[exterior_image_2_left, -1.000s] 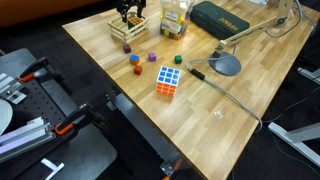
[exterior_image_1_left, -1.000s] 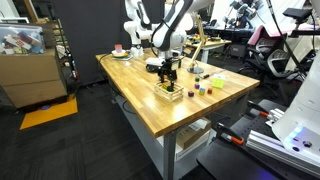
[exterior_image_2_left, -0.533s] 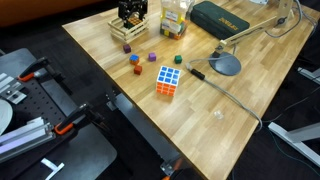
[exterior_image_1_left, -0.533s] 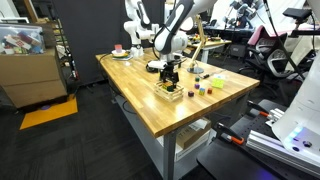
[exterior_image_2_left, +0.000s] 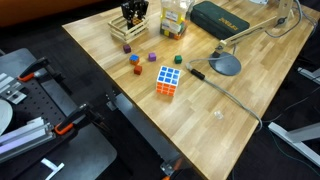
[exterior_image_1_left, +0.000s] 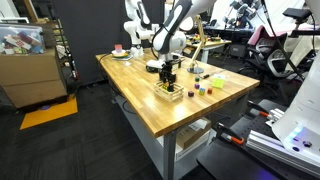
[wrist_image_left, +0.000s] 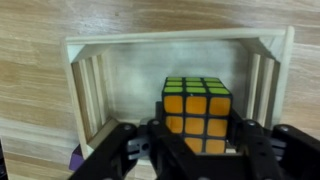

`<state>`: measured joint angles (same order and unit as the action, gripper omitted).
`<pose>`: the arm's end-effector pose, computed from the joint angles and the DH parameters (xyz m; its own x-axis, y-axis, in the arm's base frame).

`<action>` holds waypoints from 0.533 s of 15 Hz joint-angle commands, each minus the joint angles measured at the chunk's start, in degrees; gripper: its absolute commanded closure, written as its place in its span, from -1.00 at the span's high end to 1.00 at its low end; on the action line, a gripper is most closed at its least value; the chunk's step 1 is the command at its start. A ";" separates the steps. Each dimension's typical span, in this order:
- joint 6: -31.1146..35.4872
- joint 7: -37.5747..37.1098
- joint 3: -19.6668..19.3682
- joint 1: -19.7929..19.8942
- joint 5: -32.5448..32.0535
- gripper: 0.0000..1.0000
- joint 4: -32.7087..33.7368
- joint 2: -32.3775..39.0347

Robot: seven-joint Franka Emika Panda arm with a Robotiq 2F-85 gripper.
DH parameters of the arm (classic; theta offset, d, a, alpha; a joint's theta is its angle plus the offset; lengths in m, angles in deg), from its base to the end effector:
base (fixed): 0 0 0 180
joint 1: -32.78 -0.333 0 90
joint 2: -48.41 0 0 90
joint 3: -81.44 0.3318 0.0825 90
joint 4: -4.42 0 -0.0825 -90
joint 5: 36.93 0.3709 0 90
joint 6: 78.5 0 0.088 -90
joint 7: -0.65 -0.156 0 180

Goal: Take the Rubik's cube out of the wooden box and put it on the table

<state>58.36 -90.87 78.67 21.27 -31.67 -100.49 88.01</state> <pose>0.6164 0.0989 0.1161 0.0626 -0.9979 -0.0191 -0.9890 -0.0646 0.1328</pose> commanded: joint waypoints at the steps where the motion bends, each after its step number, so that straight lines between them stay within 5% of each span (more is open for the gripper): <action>1: 0.51 1.49 0.82 1.09 1.30 -0.47 0.11 -0.43; 5: 2.11 2.63 1.03 0.81 0.98 -0.89 -2.83 -3.31; 8: 4.86 3.84 1.80 0.63 1.29 -0.91 -7.96 -8.82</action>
<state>59.57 -89.46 79.29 21.28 -31.67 -101.86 85.31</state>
